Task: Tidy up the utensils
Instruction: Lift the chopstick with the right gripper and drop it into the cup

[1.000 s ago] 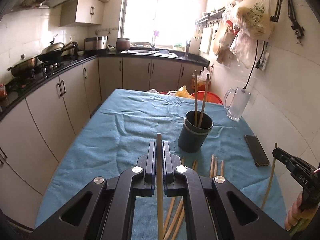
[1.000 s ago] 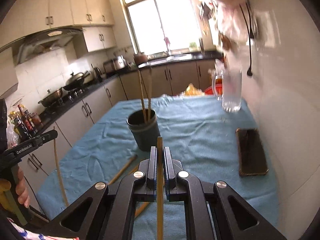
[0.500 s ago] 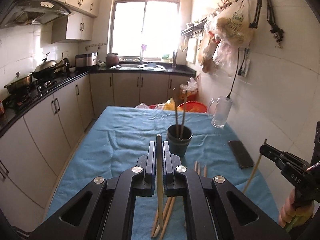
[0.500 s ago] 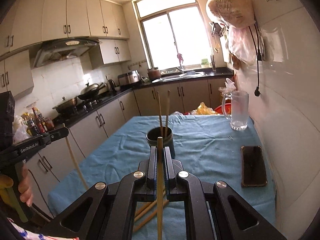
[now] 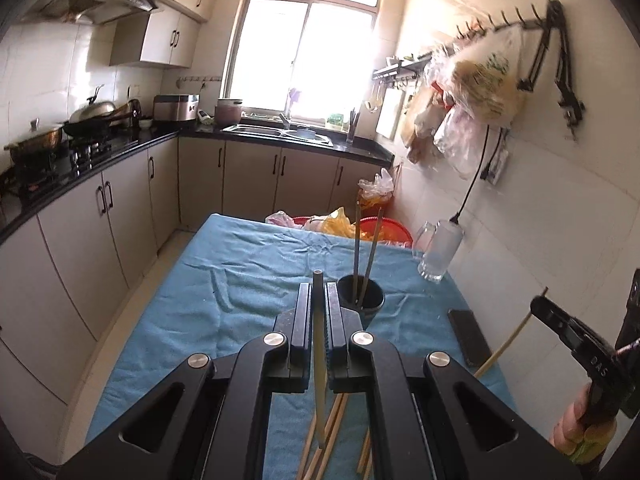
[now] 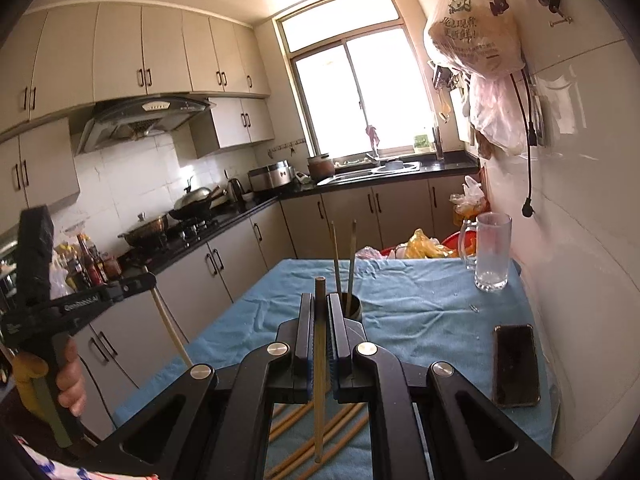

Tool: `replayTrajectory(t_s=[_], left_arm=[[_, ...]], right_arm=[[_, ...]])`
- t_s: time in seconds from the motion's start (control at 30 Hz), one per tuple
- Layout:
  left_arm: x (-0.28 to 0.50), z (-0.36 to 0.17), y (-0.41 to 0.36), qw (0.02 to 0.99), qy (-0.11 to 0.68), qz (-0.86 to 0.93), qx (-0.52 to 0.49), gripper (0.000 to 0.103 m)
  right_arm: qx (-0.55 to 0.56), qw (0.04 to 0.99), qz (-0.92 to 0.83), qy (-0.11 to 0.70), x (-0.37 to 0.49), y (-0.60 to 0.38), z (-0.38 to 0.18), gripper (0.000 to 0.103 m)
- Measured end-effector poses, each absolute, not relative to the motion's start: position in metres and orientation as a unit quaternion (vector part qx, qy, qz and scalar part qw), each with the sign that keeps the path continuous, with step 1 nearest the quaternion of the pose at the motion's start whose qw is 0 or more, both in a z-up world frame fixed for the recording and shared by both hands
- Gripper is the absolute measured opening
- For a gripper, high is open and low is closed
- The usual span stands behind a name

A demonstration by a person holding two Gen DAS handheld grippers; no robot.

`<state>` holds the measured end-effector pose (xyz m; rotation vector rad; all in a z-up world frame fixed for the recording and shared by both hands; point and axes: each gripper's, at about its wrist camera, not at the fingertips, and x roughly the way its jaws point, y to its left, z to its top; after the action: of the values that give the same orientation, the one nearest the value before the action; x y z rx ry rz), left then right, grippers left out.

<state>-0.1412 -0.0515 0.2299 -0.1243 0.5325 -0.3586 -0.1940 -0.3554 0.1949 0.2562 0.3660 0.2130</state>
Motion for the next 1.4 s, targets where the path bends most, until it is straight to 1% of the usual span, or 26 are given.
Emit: replayTrajectory(t_s=[0.27,0.57,0.73,0.87,1.07,1.2,1.3,1.33,1.37,1.4], left_arm=[[-0.105,0.246,-0.064,0.945,0.252,-0.192,-0.081,0.005],[-0.054,0.288,-0.097,0.953,0.213,-0.2,-0.08,0.005],[-0.023,0.305,-0.118,0.959,0.193,-0.194,-0.07,0.005],[0.005,0.295,-0.135,0.959,0.206,-0.187,-0.06,0.005],[0.049,0.244,-0.159,0.947,0.268,-0.172,-0.041,0.005],[0.064,0.22,-0.161,0.94,0.297,-0.164,-0.047,0.005],[0.064,0.216,-0.157,0.94,0.298,-0.162,-0.049,0.005],[0.062,0.217,-0.155,0.94,0.296,-0.162,-0.046,0.007],[0.059,0.219,-0.153,0.942,0.291,-0.161,-0.041,0.01],[0.057,0.222,-0.151,0.944,0.287,-0.16,-0.04,0.012]], right_arm=[[0.131,0.973,0.095,0.166,-0.163,-0.359,0.22,0.006],[0.146,0.977,0.074,0.139,-0.093,-0.366,0.249,0.006],[0.148,0.979,0.053,0.131,-0.054,-0.366,0.25,0.006],[0.139,0.978,0.033,0.153,-0.02,-0.363,0.231,0.006],[0.153,0.963,0.032,0.221,0.019,-0.366,0.187,0.006],[0.165,0.953,0.033,0.252,0.033,-0.37,0.164,0.006],[0.177,0.95,0.031,0.257,0.037,-0.374,0.159,0.007],[0.177,0.949,0.031,0.258,0.037,-0.376,0.159,0.01],[0.177,0.949,0.031,0.259,0.038,-0.377,0.16,0.016],[0.177,0.949,0.03,0.258,0.036,-0.377,0.16,0.02]])
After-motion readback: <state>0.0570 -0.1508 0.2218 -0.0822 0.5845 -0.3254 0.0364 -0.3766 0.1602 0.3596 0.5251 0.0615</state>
